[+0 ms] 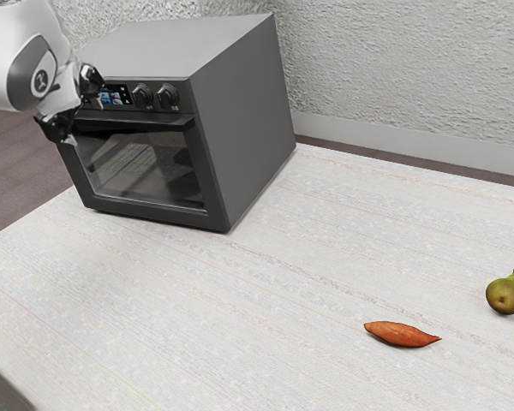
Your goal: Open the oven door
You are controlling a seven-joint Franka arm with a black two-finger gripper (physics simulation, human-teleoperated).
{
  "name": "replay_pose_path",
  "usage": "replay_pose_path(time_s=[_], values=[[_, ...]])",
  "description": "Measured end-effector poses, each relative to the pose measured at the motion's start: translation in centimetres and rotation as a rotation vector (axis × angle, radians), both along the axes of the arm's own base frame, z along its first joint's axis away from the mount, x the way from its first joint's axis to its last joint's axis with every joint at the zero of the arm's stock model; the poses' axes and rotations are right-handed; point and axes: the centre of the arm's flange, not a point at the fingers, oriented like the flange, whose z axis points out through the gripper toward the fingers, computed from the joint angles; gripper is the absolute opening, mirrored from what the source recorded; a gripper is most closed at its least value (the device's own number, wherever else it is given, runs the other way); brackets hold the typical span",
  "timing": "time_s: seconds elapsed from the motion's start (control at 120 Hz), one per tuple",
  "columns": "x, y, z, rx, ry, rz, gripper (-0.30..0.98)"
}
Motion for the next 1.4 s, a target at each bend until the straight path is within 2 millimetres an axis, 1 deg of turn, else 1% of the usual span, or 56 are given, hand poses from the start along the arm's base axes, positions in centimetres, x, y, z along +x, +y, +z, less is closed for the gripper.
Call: replay_pose_path(time_s=[0.25,0.442,0.525,0.575,0.592,0.625,0.658,0.717,0.758,0.783,0.808,0.842,0.85,0.867,0.883,0.9,0.908,0.917,0.933,0.95,0.958,0.975,0.983,0.992,1.0,1.008,1.017,1.025,1.033,1.05,1.067,1.092,1.117,1.142,1.167,1.208,1.242,1.267,1.308,1.333,1.367,1.4], values=[[0.4,-0.1,-1.5,-0.003,0.002,-0.006,0.69],[-0.2,-0.9,-2.1,0.001,-0.004,-0.017,0.66],[-1.1,-1.8,-2.2,0.007,0.000,-0.026,0.63],[-1.6,-3.4,-2.6,0.030,0.020,-0.046,0.62],[-2.1,-4.1,-2.7,0.036,0.026,-0.053,0.61],[-3.3,-5.6,-2.6,0.049,0.034,-0.068,0.57],[-5.0,-7.1,-2.5,0.061,0.038,-0.080,0.53],[-8.5,-10.1,-2.7,0.089,0.048,-0.102,0.58],[-11.7,-13.1,-2.9,0.123,0.057,-0.129,0.60],[-13.9,-14.4,-3.0,0.139,0.056,-0.135,0.61],[-16.7,-15.6,-3.5,0.150,0.056,-0.132,0.62],[-20.5,-17.2,-4.7,0.161,0.056,-0.128,0.64],[-21.5,-17.8,-5.0,0.165,0.055,-0.130,0.64],[-23.3,-19.7,-5.5,0.183,0.053,-0.144,0.64],[-25.0,-21.9,-5.9,0.208,0.048,-0.163,0.65],[-26.5,-24.5,-6.0,0.240,0.040,-0.189,0.65],[-27.2,-26.2,-5.9,0.260,0.034,-0.212,0.65],[-27.8,-28.0,-5.7,0.282,0.026,-0.237,0.66],[-29.4,-31.5,-3.6,0.325,-0.024,-0.287,0.66],[-31.0,-33.9,-0.5,0.350,-0.090,-0.311,0.66],[-31.7,-34.7,1.5,0.354,-0.128,-0.314,0.66],[-33.0,-35.8,5.8,0.343,-0.205,-0.308,0.67],[-33.6,-35.8,8.3,0.323,-0.247,-0.295,0.67],[-33.8,-35.4,11.2,0.289,-0.291,-0.272,0.67],[-34.1,-34.9,13.7,0.258,-0.328,-0.251,0.67],[-34.0,-34.3,16.0,0.225,-0.358,-0.227,0.67],[-33.9,-33.7,17.8,0.194,-0.383,-0.207,0.67],[-33.4,-33.1,19.7,0.163,-0.402,-0.187,0.67],[-32.9,-32.5,21.1,0.134,-0.417,-0.170,0.67],[-31.0,-31.2,23.3,0.074,-0.431,-0.141,0.67],[-27.9,-29.8,24.2,0.011,-0.412,-0.112,0.67],[-23.9,-28.1,24.3,-0.070,-0.375,-0.076,0.67],[-20.6,-26.7,23.3,-0.140,-0.328,-0.042,0.68],[-17.1,-25.6,21.3,-0.202,-0.265,-0.012,0.68],[-14.2,-24.7,19.2,-0.254,-0.205,0.018,0.68],[-10.8,-23.7,16.2,-0.320,-0.126,0.065,0.68],[-8.6,-23.0,13.9,-0.361,-0.069,0.102,0.68],[-6.8,-22.4,11.5,-0.389,-0.017,0.128,0.68],[-4.6,-21.6,7.9,-0.438,0.061,0.165,0.68],[-3.6,-20.9,6.1,-0.469,0.100,0.189,0.68],[-3.1,-19.8,4.5,-0.502,0.132,0.225,0.68],[-3.1,-18.8,3.7,-0.528,0.151,0.258,0.68]])
